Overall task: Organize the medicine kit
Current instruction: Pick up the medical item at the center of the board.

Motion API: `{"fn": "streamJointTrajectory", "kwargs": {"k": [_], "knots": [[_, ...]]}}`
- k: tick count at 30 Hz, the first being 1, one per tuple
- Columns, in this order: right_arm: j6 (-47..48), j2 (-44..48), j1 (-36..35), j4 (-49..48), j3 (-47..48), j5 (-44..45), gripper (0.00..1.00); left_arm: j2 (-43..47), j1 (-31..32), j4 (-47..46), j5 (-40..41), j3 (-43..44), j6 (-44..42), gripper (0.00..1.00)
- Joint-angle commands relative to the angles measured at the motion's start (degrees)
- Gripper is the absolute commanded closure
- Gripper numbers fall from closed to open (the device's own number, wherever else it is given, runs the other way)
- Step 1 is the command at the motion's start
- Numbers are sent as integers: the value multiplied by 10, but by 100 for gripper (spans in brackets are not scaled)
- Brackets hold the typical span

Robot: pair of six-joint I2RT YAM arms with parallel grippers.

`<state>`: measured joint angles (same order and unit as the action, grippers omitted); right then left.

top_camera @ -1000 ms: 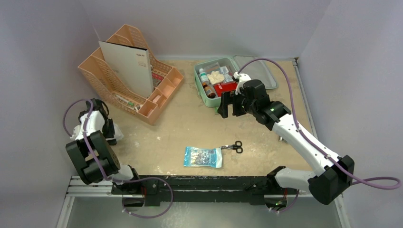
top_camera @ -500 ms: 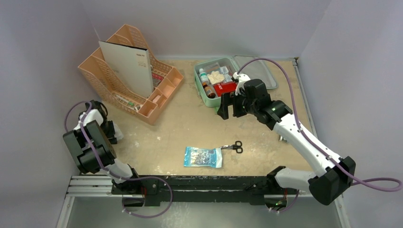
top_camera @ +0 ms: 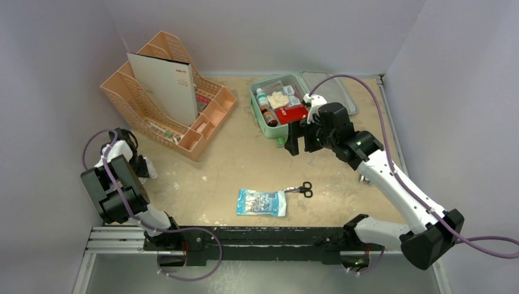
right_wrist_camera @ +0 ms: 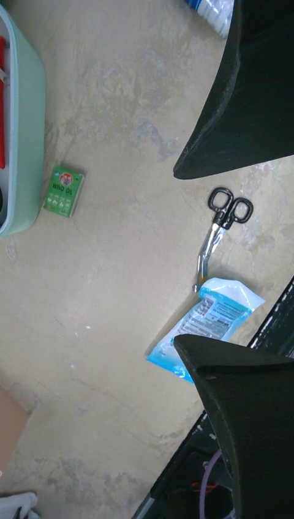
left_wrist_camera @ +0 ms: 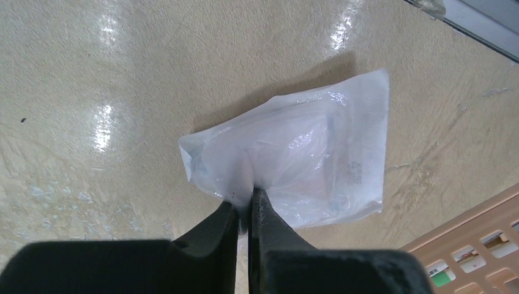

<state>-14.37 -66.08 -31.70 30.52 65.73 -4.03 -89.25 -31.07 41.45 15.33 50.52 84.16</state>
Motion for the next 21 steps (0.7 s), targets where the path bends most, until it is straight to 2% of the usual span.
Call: {"fn": "streamJointTrajectory", "kwargs": {"k": [1,14,17,21], "knots": [[24,18,2,35,37,51,1,13,-4,40,1,6,-17,100],[-6,4,2,45,47,75,1,80,-2,83,-31,58,-76,100],[-7,12,2,34,43,60,1,98,3,69,-53,73,-120,100],[-8,22,2,18,40,43,1,148,32,59,-43,98,-167,100]]}}
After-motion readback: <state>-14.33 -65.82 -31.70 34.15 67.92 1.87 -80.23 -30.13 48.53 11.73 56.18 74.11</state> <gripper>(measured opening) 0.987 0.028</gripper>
